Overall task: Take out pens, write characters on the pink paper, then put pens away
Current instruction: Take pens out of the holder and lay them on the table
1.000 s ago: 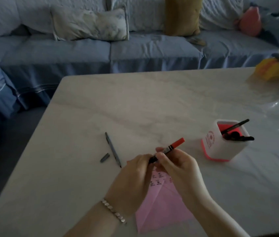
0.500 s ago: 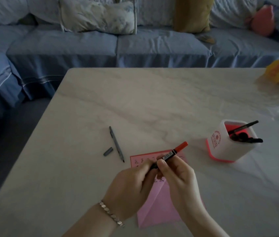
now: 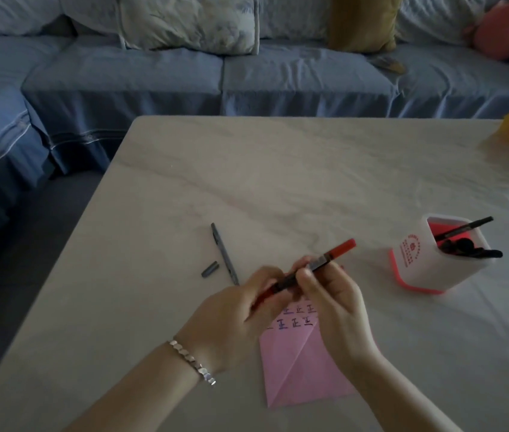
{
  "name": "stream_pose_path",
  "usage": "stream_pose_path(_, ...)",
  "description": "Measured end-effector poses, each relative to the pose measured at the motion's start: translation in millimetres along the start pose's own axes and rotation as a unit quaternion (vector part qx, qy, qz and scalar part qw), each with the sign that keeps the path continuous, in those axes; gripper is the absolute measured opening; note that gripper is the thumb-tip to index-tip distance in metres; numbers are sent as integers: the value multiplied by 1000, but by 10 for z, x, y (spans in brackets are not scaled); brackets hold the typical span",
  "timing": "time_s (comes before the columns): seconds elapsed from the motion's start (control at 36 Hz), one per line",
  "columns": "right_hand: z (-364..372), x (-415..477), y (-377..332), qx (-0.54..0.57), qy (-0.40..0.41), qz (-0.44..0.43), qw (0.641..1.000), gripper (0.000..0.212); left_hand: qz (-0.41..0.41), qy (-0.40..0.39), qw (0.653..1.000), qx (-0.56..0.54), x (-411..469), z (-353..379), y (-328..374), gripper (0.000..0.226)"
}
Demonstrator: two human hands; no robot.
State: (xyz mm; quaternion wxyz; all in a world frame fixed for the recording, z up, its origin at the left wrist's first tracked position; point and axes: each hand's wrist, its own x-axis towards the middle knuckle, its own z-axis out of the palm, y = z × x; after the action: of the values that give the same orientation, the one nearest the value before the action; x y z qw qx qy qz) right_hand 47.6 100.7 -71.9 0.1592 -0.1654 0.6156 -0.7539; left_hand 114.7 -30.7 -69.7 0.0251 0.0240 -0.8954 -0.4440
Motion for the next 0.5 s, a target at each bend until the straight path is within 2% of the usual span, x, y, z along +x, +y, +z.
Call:
stream_pose_path(0.08,-9,293,-106,-20,51,29,998,15,-60,62,996,-5,-55,-105,-100,18)
stream_pose_path(0.14,-33,544,-141,-119,27,84,989,15,-99,106,989,-24,-124,-146,-242,13)
stream_pose_path(0.19,-29,784,-110,-235,-23,119,964,17,-117,133,984,-21,-190,-171,-350,15)
stream_pose_path(0.28,70,1038,40,-372,-66,96,921,20,-118,170,978,-21,-257,-176,-474,26)
stream_pose_path(0.39,268,1219,325,-455,-84,81,883,26,-119,214,970,-4,-331,-198,-615,24)
stream_pose_path(0.5,362,1269,556,-554,-104,82,822,35,-119,248,961,13,-330,-247,-637,20)
